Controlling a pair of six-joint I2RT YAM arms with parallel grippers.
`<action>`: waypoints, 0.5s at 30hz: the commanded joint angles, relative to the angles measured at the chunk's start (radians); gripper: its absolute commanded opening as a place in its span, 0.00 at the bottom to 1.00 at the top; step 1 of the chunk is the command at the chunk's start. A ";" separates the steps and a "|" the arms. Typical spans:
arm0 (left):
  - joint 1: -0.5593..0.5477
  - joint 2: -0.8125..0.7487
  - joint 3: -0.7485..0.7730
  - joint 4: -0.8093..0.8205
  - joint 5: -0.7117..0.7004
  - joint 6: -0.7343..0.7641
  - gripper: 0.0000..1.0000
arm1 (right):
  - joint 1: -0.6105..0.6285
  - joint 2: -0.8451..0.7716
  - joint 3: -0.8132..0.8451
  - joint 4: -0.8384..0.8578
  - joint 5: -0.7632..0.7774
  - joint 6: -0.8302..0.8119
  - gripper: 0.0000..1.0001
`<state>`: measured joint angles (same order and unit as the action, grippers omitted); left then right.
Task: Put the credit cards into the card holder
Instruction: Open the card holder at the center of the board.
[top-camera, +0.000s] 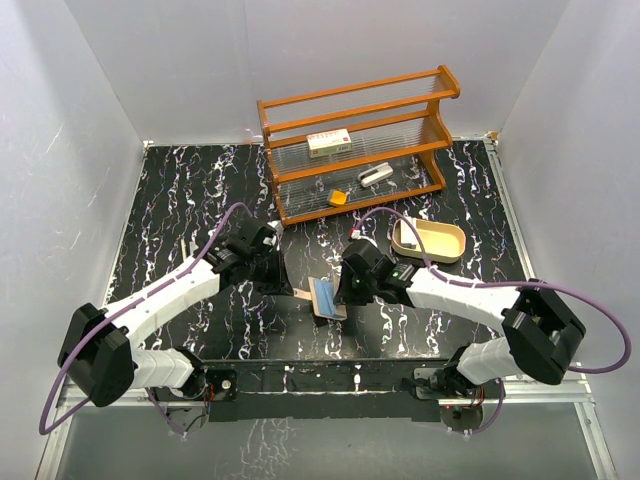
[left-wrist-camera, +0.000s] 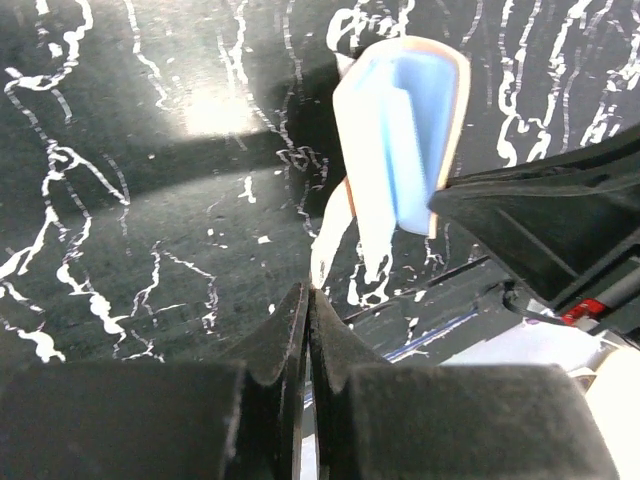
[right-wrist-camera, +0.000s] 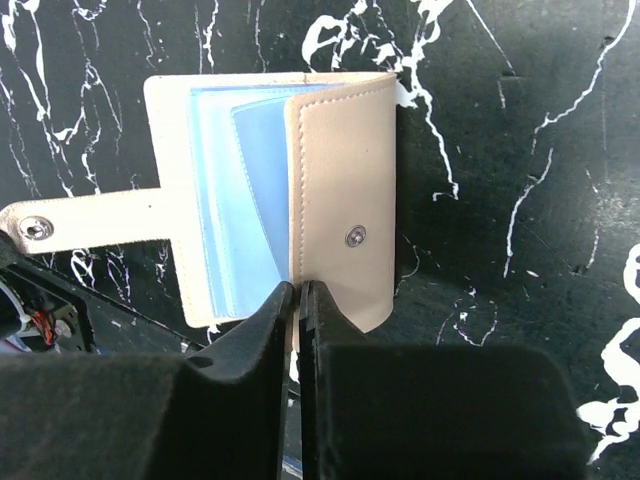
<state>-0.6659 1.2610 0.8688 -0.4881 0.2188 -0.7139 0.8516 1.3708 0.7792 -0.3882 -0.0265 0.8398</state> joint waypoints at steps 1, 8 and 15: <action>0.015 -0.031 -0.008 -0.102 -0.057 0.001 0.00 | 0.001 -0.026 -0.041 -0.016 0.080 -0.016 0.03; 0.038 -0.033 -0.037 -0.076 -0.007 0.012 0.00 | 0.001 -0.007 -0.041 -0.036 0.096 -0.022 0.18; 0.040 -0.009 -0.036 -0.069 0.033 0.021 0.00 | 0.001 0.009 -0.026 -0.058 0.132 -0.031 0.26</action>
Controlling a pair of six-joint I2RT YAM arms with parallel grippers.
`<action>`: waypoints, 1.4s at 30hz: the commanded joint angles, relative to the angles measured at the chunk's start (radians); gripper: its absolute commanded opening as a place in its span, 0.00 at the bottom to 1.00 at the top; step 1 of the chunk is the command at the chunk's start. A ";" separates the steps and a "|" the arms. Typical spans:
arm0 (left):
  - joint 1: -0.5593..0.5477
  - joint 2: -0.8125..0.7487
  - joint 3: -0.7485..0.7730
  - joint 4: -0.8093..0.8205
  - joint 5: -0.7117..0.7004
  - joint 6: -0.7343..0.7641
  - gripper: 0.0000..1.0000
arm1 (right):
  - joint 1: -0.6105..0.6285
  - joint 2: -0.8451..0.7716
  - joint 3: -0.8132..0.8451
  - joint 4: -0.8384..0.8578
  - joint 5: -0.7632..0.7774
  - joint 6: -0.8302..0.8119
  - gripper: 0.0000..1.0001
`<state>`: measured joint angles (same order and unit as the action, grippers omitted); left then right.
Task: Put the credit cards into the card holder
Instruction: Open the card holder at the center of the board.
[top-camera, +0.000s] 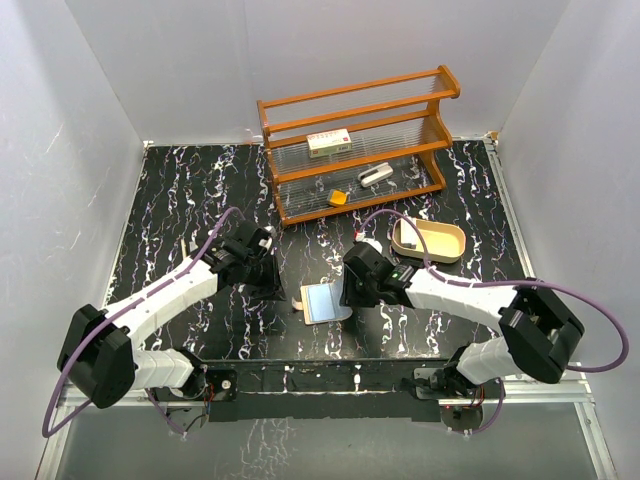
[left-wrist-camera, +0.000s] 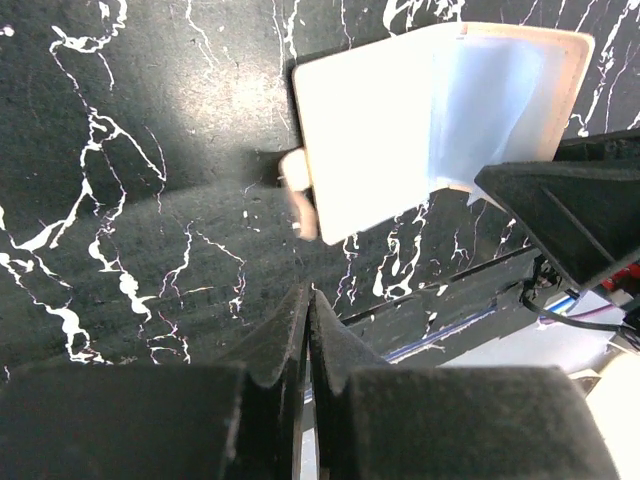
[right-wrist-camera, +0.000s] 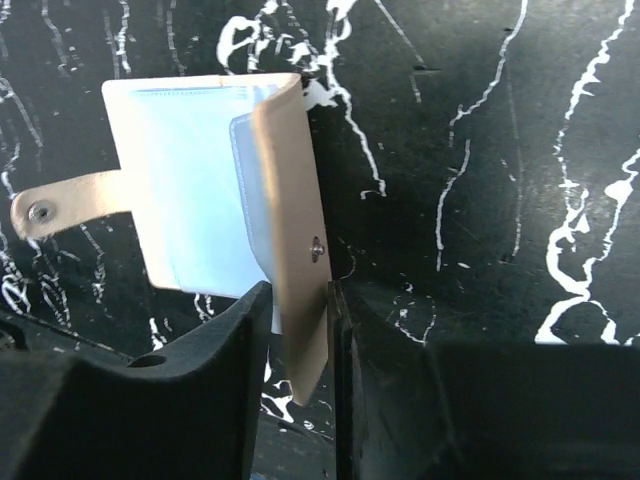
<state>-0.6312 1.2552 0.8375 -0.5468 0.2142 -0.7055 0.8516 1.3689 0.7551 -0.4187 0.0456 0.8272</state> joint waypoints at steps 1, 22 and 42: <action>0.005 -0.002 -0.005 -0.006 0.051 0.011 0.00 | 0.001 0.012 -0.001 -0.028 0.061 -0.020 0.23; 0.005 0.046 -0.195 0.380 0.147 -0.041 0.72 | -0.005 -0.109 -0.230 0.380 -0.109 -0.020 0.08; 0.005 0.139 -0.222 0.353 0.114 -0.044 0.69 | -0.005 -0.128 -0.177 0.199 -0.028 0.020 0.37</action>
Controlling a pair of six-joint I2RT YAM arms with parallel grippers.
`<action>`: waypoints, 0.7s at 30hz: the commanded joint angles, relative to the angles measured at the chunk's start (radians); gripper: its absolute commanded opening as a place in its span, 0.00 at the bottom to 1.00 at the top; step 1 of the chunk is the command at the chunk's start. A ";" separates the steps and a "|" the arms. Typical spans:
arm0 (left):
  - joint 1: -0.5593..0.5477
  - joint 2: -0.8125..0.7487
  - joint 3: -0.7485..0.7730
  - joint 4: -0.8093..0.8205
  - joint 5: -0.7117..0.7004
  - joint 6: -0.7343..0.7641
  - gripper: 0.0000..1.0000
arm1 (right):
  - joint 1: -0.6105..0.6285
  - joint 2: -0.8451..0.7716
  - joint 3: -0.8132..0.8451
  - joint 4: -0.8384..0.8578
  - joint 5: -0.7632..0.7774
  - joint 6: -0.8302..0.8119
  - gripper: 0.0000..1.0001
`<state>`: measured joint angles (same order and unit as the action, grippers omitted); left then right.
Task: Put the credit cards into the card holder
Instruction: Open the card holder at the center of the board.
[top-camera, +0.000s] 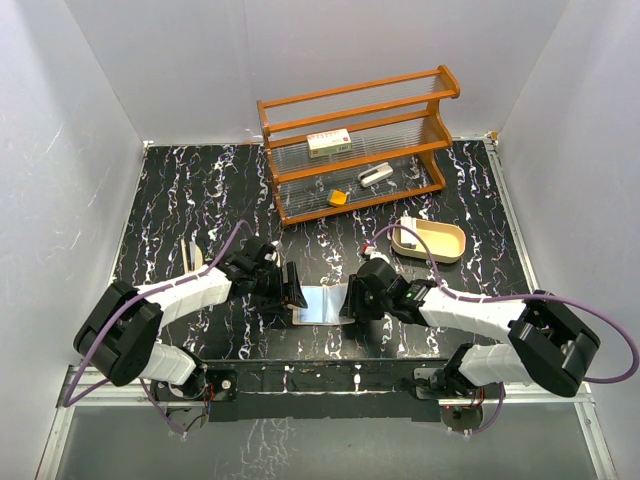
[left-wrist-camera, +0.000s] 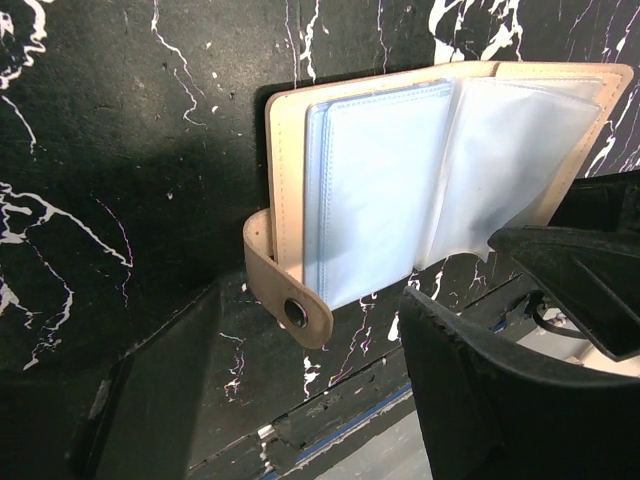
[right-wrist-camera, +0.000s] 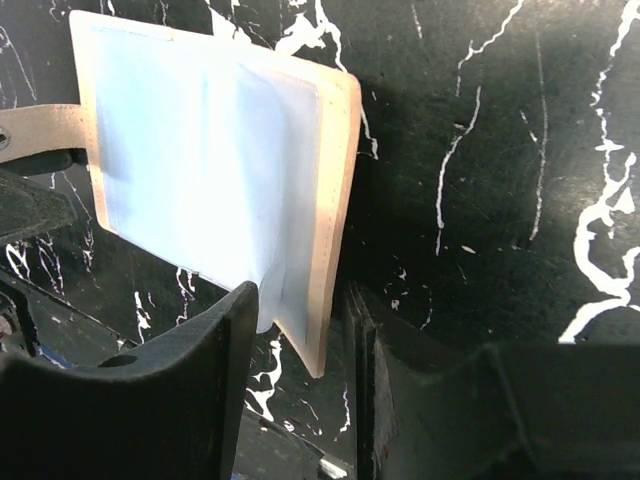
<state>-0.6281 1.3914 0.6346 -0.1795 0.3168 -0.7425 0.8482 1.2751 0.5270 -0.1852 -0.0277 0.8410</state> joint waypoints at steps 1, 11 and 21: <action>0.002 0.005 -0.016 -0.017 0.011 -0.008 0.69 | -0.001 -0.033 0.055 -0.043 0.054 0.007 0.37; 0.002 0.068 0.002 -0.020 0.027 -0.014 0.64 | -0.002 -0.023 0.090 -0.039 0.038 -0.006 0.10; 0.002 0.014 0.020 -0.095 -0.085 0.001 0.25 | -0.001 0.045 0.071 0.040 0.006 0.005 0.06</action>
<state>-0.6235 1.4345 0.6411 -0.1932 0.3019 -0.7650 0.8471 1.2984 0.5686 -0.2047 -0.0109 0.8402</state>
